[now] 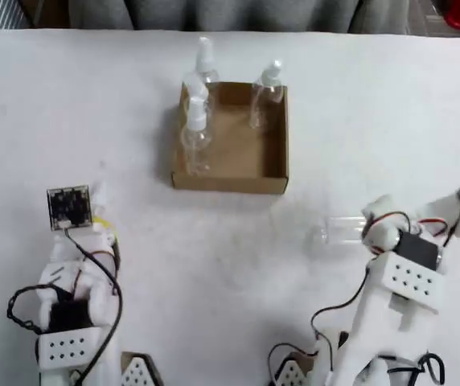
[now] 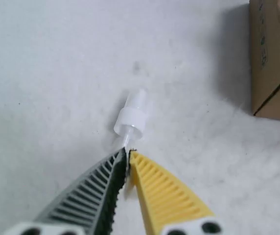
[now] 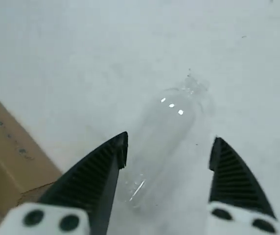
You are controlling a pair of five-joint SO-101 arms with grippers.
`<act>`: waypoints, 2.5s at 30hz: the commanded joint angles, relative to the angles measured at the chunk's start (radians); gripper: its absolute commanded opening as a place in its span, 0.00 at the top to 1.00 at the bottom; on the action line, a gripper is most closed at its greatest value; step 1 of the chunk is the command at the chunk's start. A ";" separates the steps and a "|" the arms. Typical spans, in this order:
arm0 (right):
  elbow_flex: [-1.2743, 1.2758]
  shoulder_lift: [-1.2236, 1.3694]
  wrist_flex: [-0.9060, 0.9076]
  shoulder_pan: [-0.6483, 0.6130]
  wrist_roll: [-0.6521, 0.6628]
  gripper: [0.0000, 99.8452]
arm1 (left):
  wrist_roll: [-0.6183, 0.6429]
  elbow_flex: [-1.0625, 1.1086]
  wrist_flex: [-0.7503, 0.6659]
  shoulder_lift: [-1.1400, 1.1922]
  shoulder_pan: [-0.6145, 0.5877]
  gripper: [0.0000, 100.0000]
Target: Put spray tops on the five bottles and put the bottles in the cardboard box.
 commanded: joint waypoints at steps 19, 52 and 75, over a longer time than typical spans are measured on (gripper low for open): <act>-0.074 0.275 -0.222 -0.081 -0.358 0.68 | -0.009 -0.005 -0.009 -0.012 0.033 0.98; -0.124 0.579 -0.456 -0.015 -0.229 0.88 | -0.009 -0.005 0.005 -0.013 0.033 0.98; -0.290 0.568 -0.059 -0.013 1.022 0.98 | -0.009 -0.005 0.032 -0.015 0.033 0.98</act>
